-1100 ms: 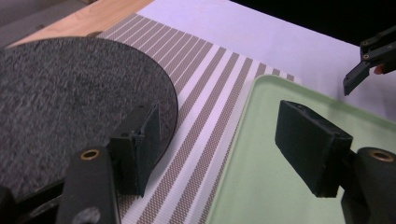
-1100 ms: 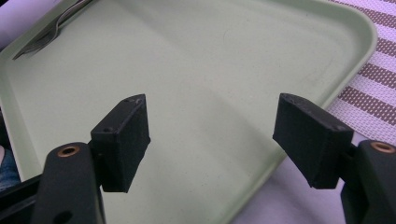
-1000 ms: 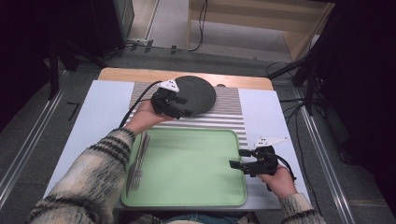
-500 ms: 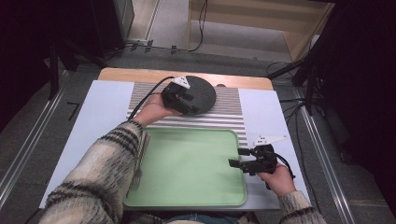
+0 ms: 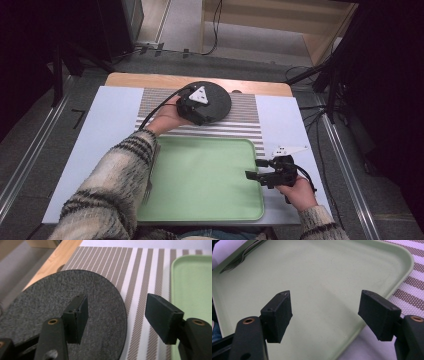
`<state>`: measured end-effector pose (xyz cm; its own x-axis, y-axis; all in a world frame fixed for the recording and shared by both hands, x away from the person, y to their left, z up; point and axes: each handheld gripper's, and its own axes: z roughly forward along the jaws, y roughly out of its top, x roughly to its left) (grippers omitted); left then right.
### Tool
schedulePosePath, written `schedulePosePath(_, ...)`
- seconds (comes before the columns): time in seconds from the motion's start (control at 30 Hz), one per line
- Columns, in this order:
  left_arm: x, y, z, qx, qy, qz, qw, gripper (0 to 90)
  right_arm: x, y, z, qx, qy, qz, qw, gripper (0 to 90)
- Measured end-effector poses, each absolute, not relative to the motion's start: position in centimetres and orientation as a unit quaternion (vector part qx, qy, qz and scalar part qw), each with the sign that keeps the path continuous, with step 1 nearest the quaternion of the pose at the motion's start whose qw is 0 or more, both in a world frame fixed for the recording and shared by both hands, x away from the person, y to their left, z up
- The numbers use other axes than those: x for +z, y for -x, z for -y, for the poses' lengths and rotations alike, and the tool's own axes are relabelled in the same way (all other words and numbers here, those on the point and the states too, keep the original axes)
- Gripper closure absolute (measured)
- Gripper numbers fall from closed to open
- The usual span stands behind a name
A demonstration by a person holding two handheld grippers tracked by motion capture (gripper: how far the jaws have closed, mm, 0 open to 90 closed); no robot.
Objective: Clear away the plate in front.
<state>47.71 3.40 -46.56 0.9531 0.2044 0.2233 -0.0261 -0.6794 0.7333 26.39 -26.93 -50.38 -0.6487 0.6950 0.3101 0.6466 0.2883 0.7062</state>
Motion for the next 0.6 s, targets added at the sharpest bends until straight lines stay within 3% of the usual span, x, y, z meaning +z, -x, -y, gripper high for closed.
schedulePosePath(0.1,-47.1,-47.3,-3.5,0.182,-0.902,-0.020,0.390,37.5,-50.4,-26.3,27.0,0.425,-0.421,-0.801,0.028,25.0)
schedulePosePath(0.6,-49.4,-46.4,-4.0,0.259,-0.889,0.048,0.374,38.3,-50.5,-25.8,27.4,0.422,-0.431,-0.797,0.031,25.0)
